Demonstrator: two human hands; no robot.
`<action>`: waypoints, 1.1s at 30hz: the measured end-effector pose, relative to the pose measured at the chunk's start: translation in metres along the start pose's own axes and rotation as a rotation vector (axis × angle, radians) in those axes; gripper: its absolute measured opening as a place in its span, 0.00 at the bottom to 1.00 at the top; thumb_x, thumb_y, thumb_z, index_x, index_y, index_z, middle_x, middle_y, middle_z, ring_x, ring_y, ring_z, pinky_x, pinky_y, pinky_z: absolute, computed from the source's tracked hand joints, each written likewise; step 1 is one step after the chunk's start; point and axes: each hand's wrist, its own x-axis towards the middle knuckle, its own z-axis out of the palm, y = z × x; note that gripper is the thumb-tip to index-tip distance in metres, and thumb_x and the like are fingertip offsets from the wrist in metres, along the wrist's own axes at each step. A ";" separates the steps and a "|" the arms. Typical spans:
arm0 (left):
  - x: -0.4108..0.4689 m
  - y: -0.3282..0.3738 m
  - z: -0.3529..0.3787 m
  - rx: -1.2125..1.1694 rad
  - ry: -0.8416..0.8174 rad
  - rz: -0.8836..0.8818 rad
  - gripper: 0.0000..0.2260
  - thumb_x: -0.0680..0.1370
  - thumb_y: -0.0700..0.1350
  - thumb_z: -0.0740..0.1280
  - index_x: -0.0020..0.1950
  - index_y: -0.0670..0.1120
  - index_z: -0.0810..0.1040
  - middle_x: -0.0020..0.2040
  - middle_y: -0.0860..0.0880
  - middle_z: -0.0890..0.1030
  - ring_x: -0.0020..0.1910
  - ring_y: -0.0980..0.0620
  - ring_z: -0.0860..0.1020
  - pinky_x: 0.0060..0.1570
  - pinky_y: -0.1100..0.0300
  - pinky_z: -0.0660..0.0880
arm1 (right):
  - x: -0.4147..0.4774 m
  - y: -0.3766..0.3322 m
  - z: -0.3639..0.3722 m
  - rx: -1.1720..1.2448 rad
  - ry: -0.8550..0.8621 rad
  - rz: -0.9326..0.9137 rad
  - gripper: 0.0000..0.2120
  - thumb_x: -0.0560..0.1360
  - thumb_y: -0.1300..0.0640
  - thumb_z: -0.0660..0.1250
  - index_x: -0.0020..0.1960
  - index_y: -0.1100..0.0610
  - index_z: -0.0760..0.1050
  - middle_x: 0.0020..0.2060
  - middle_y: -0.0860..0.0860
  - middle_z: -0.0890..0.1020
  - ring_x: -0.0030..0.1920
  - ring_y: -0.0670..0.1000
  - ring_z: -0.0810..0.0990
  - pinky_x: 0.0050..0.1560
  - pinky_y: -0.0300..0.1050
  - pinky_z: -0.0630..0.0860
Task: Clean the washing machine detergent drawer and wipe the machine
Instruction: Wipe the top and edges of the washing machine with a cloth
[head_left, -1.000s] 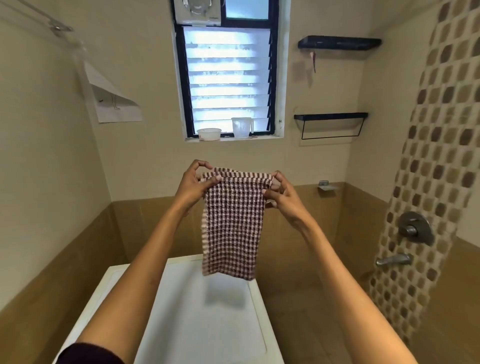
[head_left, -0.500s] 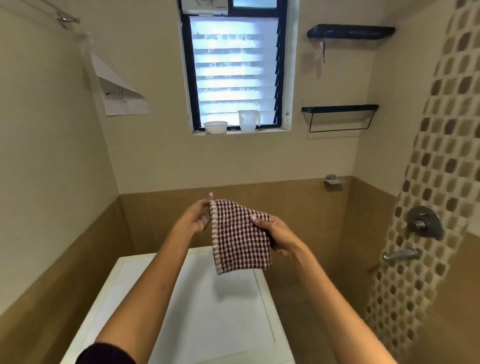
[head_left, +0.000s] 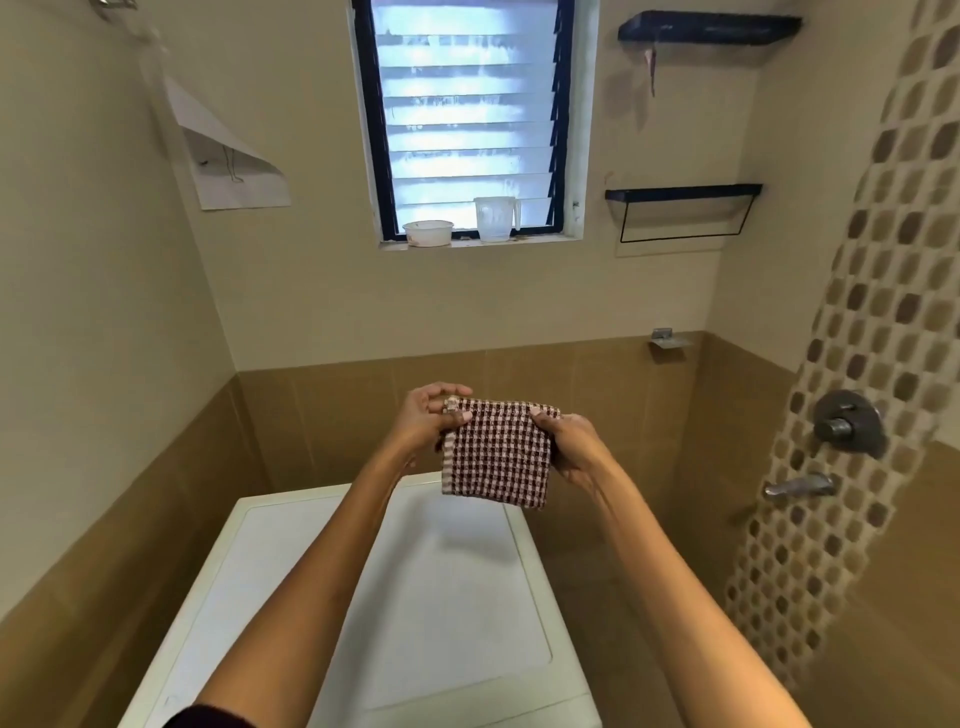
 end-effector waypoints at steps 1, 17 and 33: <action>0.000 0.000 0.001 0.006 0.020 0.031 0.14 0.72 0.28 0.66 0.57 0.36 0.76 0.41 0.47 0.82 0.35 0.57 0.82 0.35 0.66 0.79 | -0.002 -0.002 -0.002 -0.026 0.001 -0.006 0.05 0.78 0.65 0.60 0.49 0.67 0.72 0.42 0.57 0.80 0.41 0.51 0.80 0.46 0.42 0.78; 0.011 0.016 0.029 0.257 0.065 0.143 0.14 0.79 0.47 0.62 0.60 0.39 0.72 0.54 0.46 0.77 0.55 0.49 0.74 0.52 0.57 0.71 | 0.005 -0.016 0.000 -0.690 0.376 -0.536 0.17 0.81 0.64 0.50 0.69 0.66 0.62 0.55 0.61 0.76 0.49 0.51 0.74 0.45 0.39 0.73; 0.018 0.022 0.047 0.089 0.103 0.268 0.08 0.81 0.45 0.57 0.57 0.45 0.61 0.49 0.46 0.74 0.38 0.55 0.75 0.27 0.69 0.74 | -0.003 -0.023 0.001 -0.249 0.313 -0.462 0.07 0.82 0.58 0.51 0.56 0.60 0.64 0.44 0.52 0.74 0.40 0.47 0.74 0.39 0.37 0.71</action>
